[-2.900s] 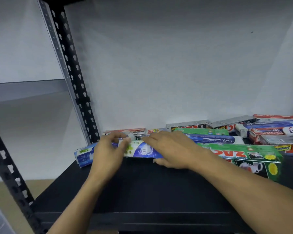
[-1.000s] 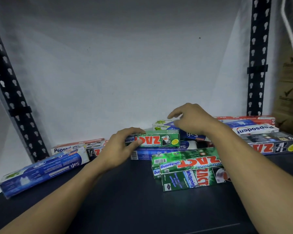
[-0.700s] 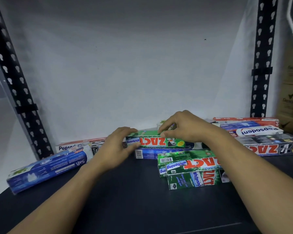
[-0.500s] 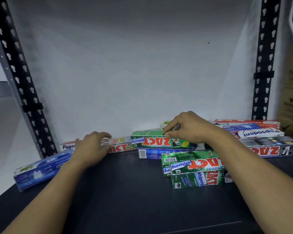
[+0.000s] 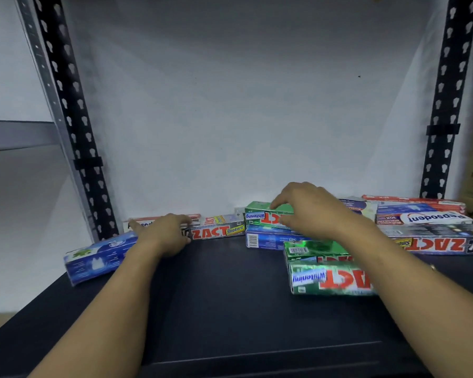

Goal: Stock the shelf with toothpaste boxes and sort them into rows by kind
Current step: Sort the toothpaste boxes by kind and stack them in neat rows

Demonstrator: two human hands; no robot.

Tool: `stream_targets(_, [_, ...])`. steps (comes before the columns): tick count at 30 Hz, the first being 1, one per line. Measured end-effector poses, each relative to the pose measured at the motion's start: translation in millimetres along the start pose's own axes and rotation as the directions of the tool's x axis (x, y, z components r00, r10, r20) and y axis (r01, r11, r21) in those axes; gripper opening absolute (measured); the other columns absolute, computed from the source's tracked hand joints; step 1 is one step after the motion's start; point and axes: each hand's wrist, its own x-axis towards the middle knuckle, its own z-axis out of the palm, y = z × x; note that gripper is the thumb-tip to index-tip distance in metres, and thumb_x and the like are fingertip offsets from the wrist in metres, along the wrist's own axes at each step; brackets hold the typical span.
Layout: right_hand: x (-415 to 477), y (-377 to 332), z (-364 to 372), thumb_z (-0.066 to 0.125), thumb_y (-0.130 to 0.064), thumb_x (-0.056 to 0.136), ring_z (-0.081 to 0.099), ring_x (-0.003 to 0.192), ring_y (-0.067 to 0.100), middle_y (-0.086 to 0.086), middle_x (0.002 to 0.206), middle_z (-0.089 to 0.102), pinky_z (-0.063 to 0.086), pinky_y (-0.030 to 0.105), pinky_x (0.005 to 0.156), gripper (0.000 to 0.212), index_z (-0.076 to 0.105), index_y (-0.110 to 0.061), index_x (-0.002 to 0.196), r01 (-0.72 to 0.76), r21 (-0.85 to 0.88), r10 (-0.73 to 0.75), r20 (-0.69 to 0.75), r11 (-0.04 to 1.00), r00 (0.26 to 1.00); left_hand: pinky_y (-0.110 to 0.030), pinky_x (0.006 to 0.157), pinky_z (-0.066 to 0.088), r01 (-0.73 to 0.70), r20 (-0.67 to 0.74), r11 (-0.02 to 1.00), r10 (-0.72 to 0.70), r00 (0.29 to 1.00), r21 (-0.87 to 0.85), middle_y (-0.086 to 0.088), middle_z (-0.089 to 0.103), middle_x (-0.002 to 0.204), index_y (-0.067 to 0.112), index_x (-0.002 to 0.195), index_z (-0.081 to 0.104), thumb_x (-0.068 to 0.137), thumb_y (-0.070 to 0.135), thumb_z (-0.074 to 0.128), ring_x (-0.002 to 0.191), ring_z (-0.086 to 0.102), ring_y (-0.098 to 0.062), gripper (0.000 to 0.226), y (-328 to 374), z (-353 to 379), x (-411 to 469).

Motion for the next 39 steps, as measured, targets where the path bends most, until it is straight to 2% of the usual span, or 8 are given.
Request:
stream_targets(13, [69.2,-129.2,51.6,0.06,-0.015,0.092,0.049,0.13,0.027,0.006,0.142,0.051,0.048,0.04,0.095,0.059,0.044,-0.029,0.146,0.207,0.081,-0.22,0.198,0.975,0.955,-0.07,0.114,-0.007,-0.139,-0.195,0.99,0.131,0.972,-0.03,0.021,0.061,0.123,0.046,0.134,0.051,0.078,0.061,0.07,0.127,0.051,-0.009,0.061,-29.7,-6.8,-60.5])
stream_targets(17, [75.5,-144.8,78.3,0.062,-0.03,0.094,0.045,0.135,0.03,0.006,0.149,0.045,0.043,0.05,0.106,0.064,0.035,-0.037,0.151,0.193,0.125,-0.219,0.24,0.973,0.946,-0.076,0.108,-0.01,-0.101,-0.321,0.984,0.144,0.936,0.145,0.021,0.052,0.137,0.048,0.136,0.048,0.074,0.075,0.062,0.135,0.041,-0.007,0.069,-58.1,-7.6,-79.8])
stream_targets(20, [73.2,-140.4,83.5,0.058,-0.044,0.096,0.041,0.138,0.03,0.004,0.153,0.041,0.036,0.053,0.111,0.06,0.035,-0.039,0.151,0.184,0.143,-0.214,0.229,0.972,0.95,-0.077,0.107,-0.007,0.022,-0.301,0.994,0.012,0.954,0.109,0.017,0.048,0.144,0.047,0.138,0.046,0.076,0.077,0.059,0.138,0.038,-0.012,0.07,-86.2,-7.8,-91.5])
stream_targets(26, [57.5,-129.9,74.5,0.052,-0.054,0.097,0.055,0.119,0.019,-0.003,0.131,0.059,0.046,0.039,0.099,0.036,0.066,-0.033,0.123,0.183,0.368,-0.24,0.114,0.912,0.964,-0.07,0.114,0.009,0.074,-0.328,0.996,-0.085,0.941,-0.047,0.015,0.047,0.145,0.047,0.142,0.042,0.087,0.06,0.062,0.14,0.032,-0.012,0.061,-107.9,1.0,-123.6])
stream_targets(31, [44.9,-123.5,66.4,0.054,-0.054,0.096,0.058,0.087,0.012,-0.009,0.091,0.062,0.044,0.029,0.07,0.034,0.065,-0.024,0.085,0.133,0.48,-0.18,0.053,0.867,0.982,-0.06,0.114,0.024,0.017,-0.255,0.993,-0.046,0.966,-0.113,0.022,0.043,0.148,0.05,0.143,0.041,0.072,0.082,0.057,0.141,0.03,-0.01,0.079,-106.6,-2.7,-144.3])
stream_targets(34, [36.4,-119.6,64.0,0.063,-0.056,0.09,0.061,0.093,0.008,-0.01,0.095,0.066,0.05,0.03,0.078,0.03,0.067,-0.026,0.088,0.096,0.531,-0.15,0.059,0.842,0.987,-0.055,0.112,0.028,-0.004,-0.175,0.979,-0.032,0.984,-0.203,0.024,0.04,0.15,0.05,0.142,0.043,0.061,0.091,0.048,0.141,0.028,-0.007,0.09,-102.3,-7.1,-148.7])
stream_targets(37, [26.8,-120.6,58.1,0.063,-0.059,0.088,0.058,0.1,0.008,-0.011,0.106,0.064,0.05,0.03,0.086,0.03,0.071,-0.034,0.102,0.16,0.462,-0.219,0.078,0.873,0.973,-0.056,0.109,0.03,-0.016,-0.184,0.98,-0.022,0.983,-0.2,0.023,0.041,0.149,0.05,0.142,0.042,0.071,0.084,0.046,0.14,0.029,-0.008,0.079,-100.8,-7.4,-151.2])
stream_targets(39, [20.4,-121.1,53.5,0.062,-0.059,0.089,0.06,0.091,0.009,-0.007,0.096,0.065,0.052,0.029,0.08,0.033,0.076,-0.029,0.09,0.166,0.42,-0.227,0.098,0.892,0.969,-0.057,0.108,0.03,-0.01,-0.183,0.982,-0.025,0.983,-0.189,0.021,0.041,0.148,0.049,0.142,0.042,0.077,0.079,0.049,0.139,0.03,-0.009,0.072,-100.0,-7.4,-151.2])
